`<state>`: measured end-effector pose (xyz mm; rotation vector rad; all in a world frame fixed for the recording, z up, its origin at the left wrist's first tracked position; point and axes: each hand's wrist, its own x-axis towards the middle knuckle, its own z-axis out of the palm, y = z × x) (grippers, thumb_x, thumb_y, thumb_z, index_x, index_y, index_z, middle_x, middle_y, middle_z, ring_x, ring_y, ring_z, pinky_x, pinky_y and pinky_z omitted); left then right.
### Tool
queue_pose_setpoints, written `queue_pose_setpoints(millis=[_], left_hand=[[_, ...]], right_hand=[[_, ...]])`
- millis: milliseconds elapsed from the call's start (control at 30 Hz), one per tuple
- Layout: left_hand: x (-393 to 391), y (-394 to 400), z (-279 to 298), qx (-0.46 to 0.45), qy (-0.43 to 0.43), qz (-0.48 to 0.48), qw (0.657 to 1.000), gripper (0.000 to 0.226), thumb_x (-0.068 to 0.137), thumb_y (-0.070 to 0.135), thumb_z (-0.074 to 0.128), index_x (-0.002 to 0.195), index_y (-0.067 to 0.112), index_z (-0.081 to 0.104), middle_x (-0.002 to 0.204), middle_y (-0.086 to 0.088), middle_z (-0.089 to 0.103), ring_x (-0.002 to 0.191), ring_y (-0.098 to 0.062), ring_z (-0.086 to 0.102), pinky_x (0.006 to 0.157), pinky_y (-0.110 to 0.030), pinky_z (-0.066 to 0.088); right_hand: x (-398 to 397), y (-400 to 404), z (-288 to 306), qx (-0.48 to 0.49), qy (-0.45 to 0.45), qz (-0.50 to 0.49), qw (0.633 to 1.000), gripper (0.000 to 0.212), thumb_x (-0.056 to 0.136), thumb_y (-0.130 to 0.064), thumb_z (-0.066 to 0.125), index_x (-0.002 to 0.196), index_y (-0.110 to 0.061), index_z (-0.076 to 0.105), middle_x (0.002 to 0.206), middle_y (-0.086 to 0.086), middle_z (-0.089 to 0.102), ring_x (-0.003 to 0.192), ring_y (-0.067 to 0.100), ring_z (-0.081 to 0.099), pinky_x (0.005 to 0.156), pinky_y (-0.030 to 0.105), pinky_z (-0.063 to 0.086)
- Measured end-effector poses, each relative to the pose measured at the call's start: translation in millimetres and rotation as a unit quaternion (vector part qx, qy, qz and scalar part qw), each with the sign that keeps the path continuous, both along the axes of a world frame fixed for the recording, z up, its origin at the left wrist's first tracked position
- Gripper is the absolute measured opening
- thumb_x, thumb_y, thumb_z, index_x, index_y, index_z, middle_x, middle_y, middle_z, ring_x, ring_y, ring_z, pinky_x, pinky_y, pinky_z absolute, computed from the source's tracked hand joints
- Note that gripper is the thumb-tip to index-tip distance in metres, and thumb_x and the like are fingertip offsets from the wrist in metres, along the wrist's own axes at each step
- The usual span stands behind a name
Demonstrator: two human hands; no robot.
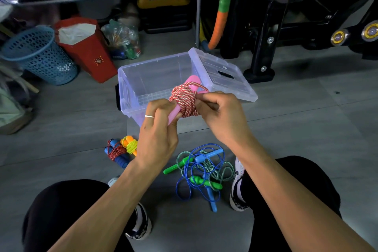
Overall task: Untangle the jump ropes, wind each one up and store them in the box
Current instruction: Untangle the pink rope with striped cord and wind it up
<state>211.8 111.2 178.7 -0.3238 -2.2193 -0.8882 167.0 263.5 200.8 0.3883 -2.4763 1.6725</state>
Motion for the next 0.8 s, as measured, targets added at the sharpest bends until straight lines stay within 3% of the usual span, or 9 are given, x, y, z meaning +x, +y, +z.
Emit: queue_pose_setpoints(millis=[167,233,367,467,533,633,733,800], left_hand=[[-1,-3,-3,-0.009,0.002,-0.012,1.0,0.023,0.088,0.002,0.051,0.109,0.01,0.05,0.108,-0.004,0.046,0.095,-0.022,0.05,0.089,-0.006,0.033],[0,-3,-3,-0.005,0.0,-0.013,1.0,0.021,0.089,0.002,0.052,0.108,0.01,0.05,0.107,-0.005,0.047,0.095,-0.021,0.05,0.088,-0.007,0.033],[2,-3,-3,0.045,-0.038,-0.003,0.998,0.018,0.089,0.005,0.054,0.106,0.01,0.052,0.102,-0.012,0.055,0.092,-0.01,0.048,0.085,-0.004,0.033],[1,-5,3,0.069,-0.062,-0.015,0.996,0.016,0.092,0.013,0.054,0.107,0.016,0.051,0.105,0.004,0.049,0.084,-0.013,0.052,0.072,-0.002,0.038],[1,-6,6,0.076,-0.058,-0.024,0.995,0.016,0.091,0.014,0.055,0.107,0.016,0.052,0.106,0.007,0.048,0.089,-0.012,0.053,0.077,-0.005,0.038],[4,-1,10,0.155,-0.113,-0.03,0.981,0.015,0.088,0.009,0.058,0.101,0.017,0.055,0.103,-0.003,0.057,0.095,-0.015,0.056,0.079,-0.01,0.041],[6,3,20,0.284,-0.202,-0.011,0.937,0.01,0.085,0.007,0.065,0.092,0.009,0.057,0.092,-0.006,0.064,0.085,-0.006,0.061,0.071,-0.012,0.045],[1,-1,26,0.351,-0.236,-0.012,0.906,0.018,0.083,0.006,0.073,0.086,0.001,0.057,0.087,-0.007,0.067,0.076,-0.007,0.064,0.07,-0.018,0.05]], right_hand=[[-1,4,3,-0.011,-0.095,0.064,0.993,0.008,0.09,-0.008,0.063,0.092,-0.01,0.071,0.076,-0.003,0.069,0.07,0.017,0.066,0.066,0.024,0.048],[0,5,5,-0.017,-0.122,0.08,0.989,0.007,0.091,-0.007,0.063,0.088,-0.012,0.066,0.073,-0.005,0.063,0.067,0.014,0.059,0.066,0.024,0.046],[-4,7,6,0.052,-0.134,0.09,0.986,0.009,0.092,-0.017,0.063,0.095,-0.01,0.067,0.093,0.016,0.063,0.075,0.02,0.056,0.073,0.029,0.045],[-4,6,10,-0.005,-0.172,0.081,0.982,0.007,0.093,-0.013,0.061,0.088,-0.014,0.065,0.08,0.005,0.061,0.069,0.012,0.05,0.069,0.028,0.041],[-2,6,11,-0.052,-0.197,0.057,0.977,0.017,0.092,-0.011,0.061,0.08,-0.021,0.065,0.073,-0.002,0.058,0.067,0.01,0.047,0.068,0.029,0.038],[0,4,4,-0.005,-0.145,0.047,0.988,0.009,0.085,-0.015,0.071,0.078,-0.02,0.068,0.075,0.004,0.063,0.063,0.01,0.05,0.064,0.025,0.04],[6,-4,-3,0.089,-0.079,0.017,0.993,0.02,0.073,-0.02,0.083,0.083,-0.012,0.068,0.075,-0.006,0.052,0.059,-0.001,0.047,0.06,0.01,0.037],[7,-9,-3,0.131,-0.019,0.002,0.991,0.019,0.071,-0.016,0.082,0.081,-0.012,0.066,0.079,-0.006,0.05,0.062,0.0,0.048,0.06,0.007,0.036]])
